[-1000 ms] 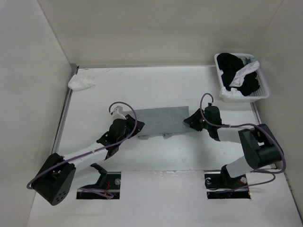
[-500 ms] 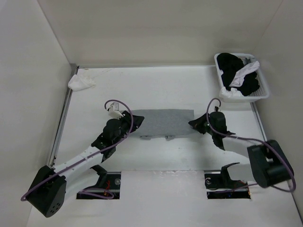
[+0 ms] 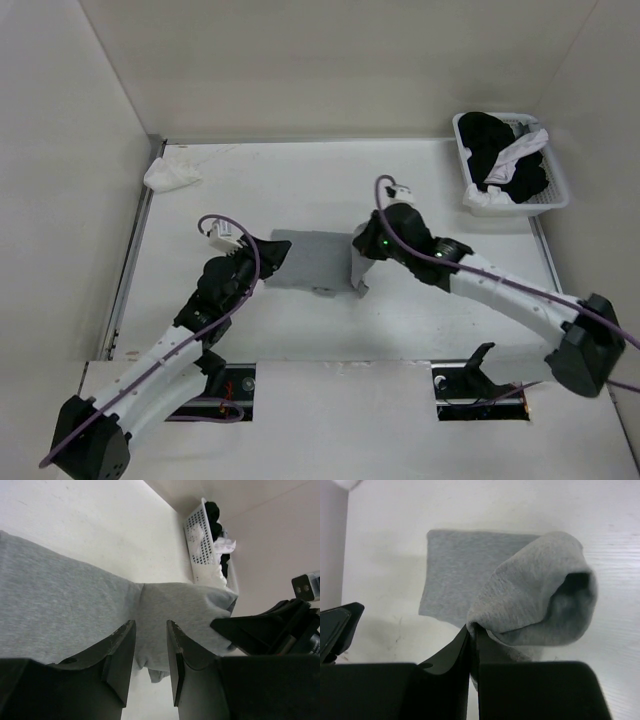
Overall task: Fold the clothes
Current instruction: Fold the tank top
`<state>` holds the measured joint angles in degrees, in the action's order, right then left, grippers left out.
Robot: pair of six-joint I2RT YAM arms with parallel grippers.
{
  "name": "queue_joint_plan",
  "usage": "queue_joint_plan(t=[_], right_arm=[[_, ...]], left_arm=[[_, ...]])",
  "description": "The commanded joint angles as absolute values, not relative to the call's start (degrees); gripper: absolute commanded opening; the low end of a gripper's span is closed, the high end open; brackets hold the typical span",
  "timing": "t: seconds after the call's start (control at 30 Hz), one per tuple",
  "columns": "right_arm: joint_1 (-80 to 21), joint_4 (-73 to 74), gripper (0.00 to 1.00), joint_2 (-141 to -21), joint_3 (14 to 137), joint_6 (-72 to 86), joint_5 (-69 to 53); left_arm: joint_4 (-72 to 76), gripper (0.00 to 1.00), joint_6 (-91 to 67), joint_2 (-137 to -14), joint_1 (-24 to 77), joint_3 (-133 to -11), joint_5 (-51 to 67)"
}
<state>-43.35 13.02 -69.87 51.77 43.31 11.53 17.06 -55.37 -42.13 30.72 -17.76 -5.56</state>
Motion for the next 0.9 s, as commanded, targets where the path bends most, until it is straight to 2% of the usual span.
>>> queue_joint_plan(t=[0.0,0.17,0.33,0.37,0.4,0.57,0.6,0.67,0.73,0.8,0.87], right_arm=[[-48.8,20.0,0.08,-80.3,61.8,40.7,17.0],[-54.4,22.8,0.13,-98.9,78.4,40.7,17.6],[-60.3,26.8,0.49,-112.8,93.5,40.5,17.3],[-61.1,26.8,0.54,-113.0,94.3,40.7,16.9],[-61.6,26.1,0.55,-112.2,94.1,41.0,16.8],[-61.7,19.4,0.53,-100.7,83.6,41.4,17.3],[-60.8,18.1,0.48,-98.8,81.0,41.4,17.6],[-58.1,16.3,0.26,-96.3,76.3,41.7,17.7],[-55.1,14.3,0.13,-96.5,73.9,41.1,16.5],[-52.3,13.1,0.12,-98.9,73.9,40.0,13.7],[-50.8,11.6,0.19,-101.9,75.7,38.3,10.5]], left_arm=[[12.8,0.3,-55.4,-37.4,27.9,-19.5,-4.3],[9.8,0.3,-55.6,-32.8,22.5,-18.7,-0.5],[6.9,0.32,-56.3,-29.7,15.7,-17.4,4.0],[6.4,0.32,-56.3,-29.1,14.2,-17.2,4.8],[6.1,0.32,-56.3,-28.7,12.6,-17.1,5.5],[8.1,0.33,-55.9,-33.0,9.3,-17.8,7.7],[9.4,0.33,-55.8,-35.1,10.1,-18.1,7.8],[12.9,0.34,-55.7,-39.6,12.8,-18.1,7.2],[15.2,0.35,-55.5,-43.6,16.0,-18.4,5.9],[15.5,0.36,-54.4,-46.5,19.0,-18.4,2.8],[15.2,0.37,-52.5,-48.2,21.8,-17.6,-0.2]])
